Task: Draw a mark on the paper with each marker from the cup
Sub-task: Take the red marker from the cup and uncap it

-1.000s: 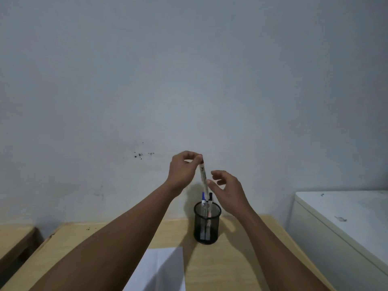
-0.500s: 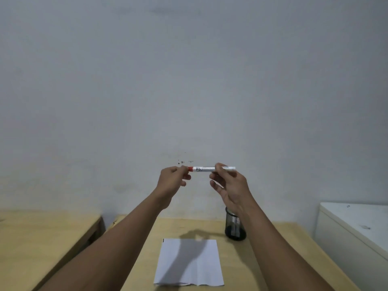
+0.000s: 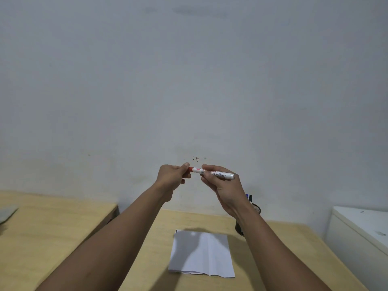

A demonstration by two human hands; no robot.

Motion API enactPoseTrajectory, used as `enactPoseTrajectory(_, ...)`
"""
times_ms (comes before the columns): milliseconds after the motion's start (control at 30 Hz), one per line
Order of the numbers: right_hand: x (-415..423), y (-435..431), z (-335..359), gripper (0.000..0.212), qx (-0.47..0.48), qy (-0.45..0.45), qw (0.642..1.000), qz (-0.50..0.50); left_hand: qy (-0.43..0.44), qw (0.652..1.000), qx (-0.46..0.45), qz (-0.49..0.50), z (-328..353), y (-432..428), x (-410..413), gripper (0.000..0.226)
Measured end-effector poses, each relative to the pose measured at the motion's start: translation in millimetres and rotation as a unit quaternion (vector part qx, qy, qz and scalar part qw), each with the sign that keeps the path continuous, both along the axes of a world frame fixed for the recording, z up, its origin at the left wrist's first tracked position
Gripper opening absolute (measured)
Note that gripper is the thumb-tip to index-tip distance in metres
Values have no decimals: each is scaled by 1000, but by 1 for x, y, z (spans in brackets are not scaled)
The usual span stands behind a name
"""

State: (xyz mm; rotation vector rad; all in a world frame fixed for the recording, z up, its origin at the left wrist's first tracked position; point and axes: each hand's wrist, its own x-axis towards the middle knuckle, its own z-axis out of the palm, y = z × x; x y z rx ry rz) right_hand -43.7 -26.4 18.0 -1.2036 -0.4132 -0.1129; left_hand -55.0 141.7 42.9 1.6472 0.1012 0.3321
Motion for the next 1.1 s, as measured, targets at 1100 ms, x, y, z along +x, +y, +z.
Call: enactPoseTrajectory(1100, 90, 50, -166, 13, -177, 130, 976, 3, 39, 914, 397, 75, -210, 70, 80, 35)
